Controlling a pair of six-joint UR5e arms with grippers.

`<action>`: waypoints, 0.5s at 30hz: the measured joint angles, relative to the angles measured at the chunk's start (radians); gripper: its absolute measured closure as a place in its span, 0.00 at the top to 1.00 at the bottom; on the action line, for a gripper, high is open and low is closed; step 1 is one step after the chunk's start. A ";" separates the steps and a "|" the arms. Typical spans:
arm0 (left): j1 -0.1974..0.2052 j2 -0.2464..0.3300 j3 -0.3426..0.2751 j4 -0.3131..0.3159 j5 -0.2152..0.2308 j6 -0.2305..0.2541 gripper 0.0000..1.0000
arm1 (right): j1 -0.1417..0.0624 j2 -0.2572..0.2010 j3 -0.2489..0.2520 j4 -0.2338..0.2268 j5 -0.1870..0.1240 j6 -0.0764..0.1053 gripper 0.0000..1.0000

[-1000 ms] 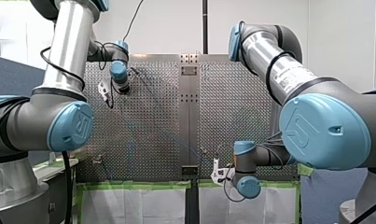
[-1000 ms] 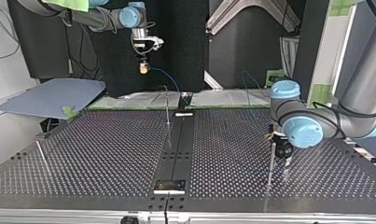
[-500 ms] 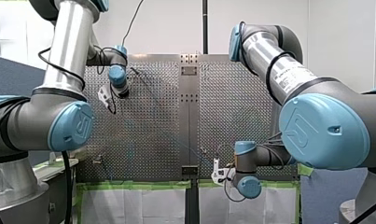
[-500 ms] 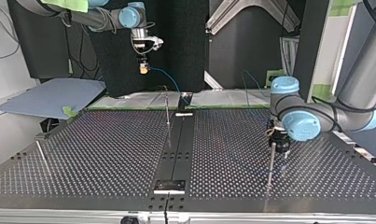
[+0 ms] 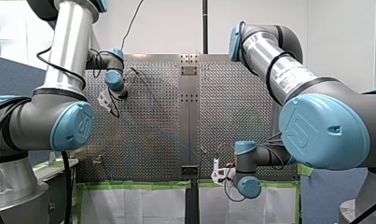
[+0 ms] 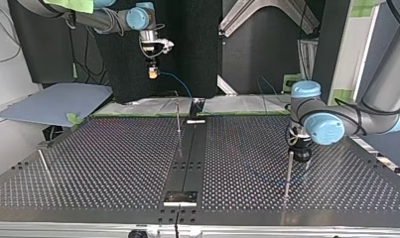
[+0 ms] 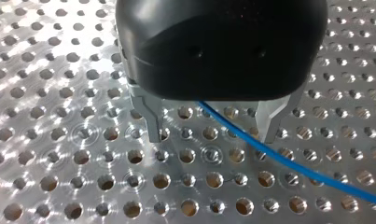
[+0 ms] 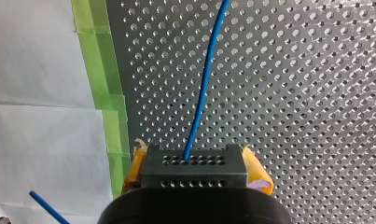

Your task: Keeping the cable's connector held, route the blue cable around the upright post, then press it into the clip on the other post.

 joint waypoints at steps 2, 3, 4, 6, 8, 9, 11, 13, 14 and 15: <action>0.002 0.000 -0.001 0.001 0.001 -0.018 0.98 | 0.000 0.000 0.000 0.000 0.000 0.000 0.00; 0.003 0.002 -0.003 0.002 0.002 -0.031 0.98 | 0.000 0.000 0.000 0.000 0.000 0.000 0.00; 0.004 0.003 -0.006 0.004 0.002 -0.041 0.98 | 0.000 0.000 0.000 -0.001 0.000 0.000 0.00; 0.007 0.011 -0.015 0.013 0.004 -0.062 0.98 | 0.000 0.000 -0.001 -0.001 0.000 0.000 0.00; 0.009 0.021 -0.026 0.024 0.004 -0.078 0.98 | 0.000 0.001 -0.001 -0.001 0.000 0.000 0.00; 0.010 0.030 -0.034 0.032 0.005 -0.090 0.98 | 0.000 0.001 -0.001 -0.001 0.000 0.000 0.00; 0.012 0.043 -0.044 0.042 0.006 -0.108 0.98 | 0.000 0.001 -0.002 -0.001 0.000 0.000 0.00; 0.013 0.056 -0.052 0.047 0.007 -0.129 0.98 | 0.000 0.001 -0.002 -0.001 -0.002 0.000 0.00; 0.014 0.060 -0.055 0.048 0.008 -0.138 0.98 | 0.000 0.001 -0.002 -0.001 -0.003 0.000 0.00; 0.015 0.064 -0.057 0.049 0.009 -0.150 0.98 | -0.001 0.001 -0.002 -0.001 -0.004 0.000 0.00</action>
